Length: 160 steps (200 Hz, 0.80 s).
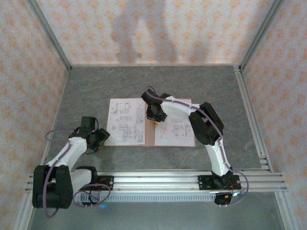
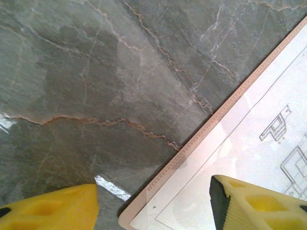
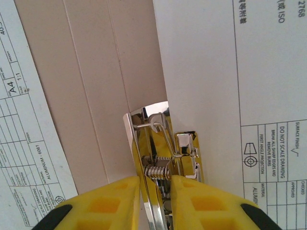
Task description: Put the files into the folder
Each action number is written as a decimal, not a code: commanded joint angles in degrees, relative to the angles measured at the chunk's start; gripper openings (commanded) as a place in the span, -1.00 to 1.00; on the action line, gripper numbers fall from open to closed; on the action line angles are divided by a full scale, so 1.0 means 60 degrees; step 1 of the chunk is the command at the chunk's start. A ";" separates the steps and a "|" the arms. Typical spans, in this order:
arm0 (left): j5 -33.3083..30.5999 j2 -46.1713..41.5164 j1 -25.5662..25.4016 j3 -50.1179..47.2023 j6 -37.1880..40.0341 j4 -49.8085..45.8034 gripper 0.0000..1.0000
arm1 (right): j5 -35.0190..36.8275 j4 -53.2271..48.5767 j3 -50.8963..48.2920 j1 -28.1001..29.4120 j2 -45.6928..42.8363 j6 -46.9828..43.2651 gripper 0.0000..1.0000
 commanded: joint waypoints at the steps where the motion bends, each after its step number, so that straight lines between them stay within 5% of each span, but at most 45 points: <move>1: 0.2450 0.0144 -0.0204 -0.0292 -0.0342 0.2874 0.26 | 0.0325 -0.0598 -0.0181 0.0003 0.0429 -0.0078 -0.52; 54: 0.2186 0.0476 -0.0352 0.0620 0.1146 0.1121 0.25 | 0.0291 -0.0583 -0.0151 0.0005 0.0469 -0.0032 -0.52; 111: -0.0232 0.1838 -0.1150 0.1932 0.2220 -0.0628 0.23 | 0.0271 -0.0636 -0.0127 0.0010 0.0461 -0.0050 -0.52; 160: -0.0505 0.2202 -0.1558 0.1998 0.2372 -0.0198 0.24 | 0.0248 -0.0621 -0.0167 0.0003 0.0453 -0.0065 -0.52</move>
